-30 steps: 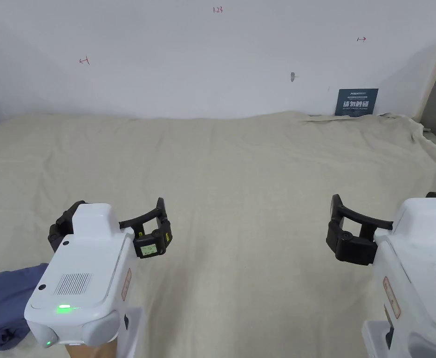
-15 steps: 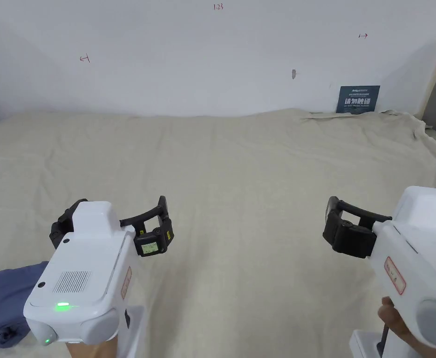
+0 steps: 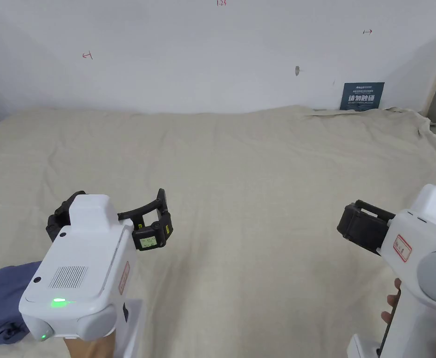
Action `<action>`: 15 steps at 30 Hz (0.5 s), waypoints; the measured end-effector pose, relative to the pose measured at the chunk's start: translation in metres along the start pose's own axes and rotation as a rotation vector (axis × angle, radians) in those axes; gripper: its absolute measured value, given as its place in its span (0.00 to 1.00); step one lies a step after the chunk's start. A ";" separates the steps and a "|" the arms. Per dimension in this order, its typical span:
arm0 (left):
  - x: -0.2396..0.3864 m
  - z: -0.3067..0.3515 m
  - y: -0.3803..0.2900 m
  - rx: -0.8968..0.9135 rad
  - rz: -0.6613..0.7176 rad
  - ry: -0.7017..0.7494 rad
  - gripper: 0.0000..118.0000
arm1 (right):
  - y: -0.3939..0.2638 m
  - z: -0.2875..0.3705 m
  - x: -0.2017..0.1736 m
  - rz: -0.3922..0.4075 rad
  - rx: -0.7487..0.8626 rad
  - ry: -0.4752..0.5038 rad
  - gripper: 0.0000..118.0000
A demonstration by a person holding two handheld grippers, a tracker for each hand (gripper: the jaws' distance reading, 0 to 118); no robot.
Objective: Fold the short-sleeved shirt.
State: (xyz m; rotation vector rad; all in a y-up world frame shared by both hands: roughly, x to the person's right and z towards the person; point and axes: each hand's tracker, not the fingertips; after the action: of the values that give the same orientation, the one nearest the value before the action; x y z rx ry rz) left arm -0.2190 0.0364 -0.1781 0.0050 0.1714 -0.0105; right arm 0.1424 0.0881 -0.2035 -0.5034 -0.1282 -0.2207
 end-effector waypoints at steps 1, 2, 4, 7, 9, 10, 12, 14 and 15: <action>0.000 0.000 0.001 0.003 -0.002 0.001 1.00 | 0.000 -0.001 0.000 0.009 0.002 -0.004 0.98; 0.000 0.000 0.001 0.002 -0.004 0.003 1.00 | -0.001 -0.001 0.000 0.022 0.002 -0.002 0.98; 0.000 0.000 0.002 0.006 -0.005 0.004 1.00 | -0.001 -0.001 0.000 0.039 0.003 0.007 0.98; -0.001 0.000 0.001 0.008 -0.004 0.004 1.00 | -0.002 -0.003 0.002 0.045 -0.003 0.025 0.98; -0.001 0.001 0.001 0.011 -0.005 0.005 1.00 | -0.001 -0.005 0.005 0.034 -0.008 0.044 0.98; -0.001 0.001 0.001 0.010 -0.006 0.005 1.00 | 0.000 -0.005 0.004 0.035 -0.011 0.039 0.98; -0.002 0.001 0.002 0.012 -0.004 0.006 1.00 | 0.000 0.000 0.002 0.043 0.005 0.069 0.98; -0.002 0.002 0.002 0.014 -0.002 0.006 1.00 | 0.000 0.001 0.001 0.087 0.005 0.108 0.98; -0.002 0.002 0.003 0.014 -0.002 0.006 1.00 | 0.001 0.002 -0.001 0.108 0.003 0.116 0.98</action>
State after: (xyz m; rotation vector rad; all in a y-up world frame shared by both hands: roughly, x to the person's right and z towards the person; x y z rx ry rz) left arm -0.2208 0.0390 -0.1758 0.0193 0.1776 -0.0134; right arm 0.1412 0.0896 -0.2024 -0.4916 0.0116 -0.1439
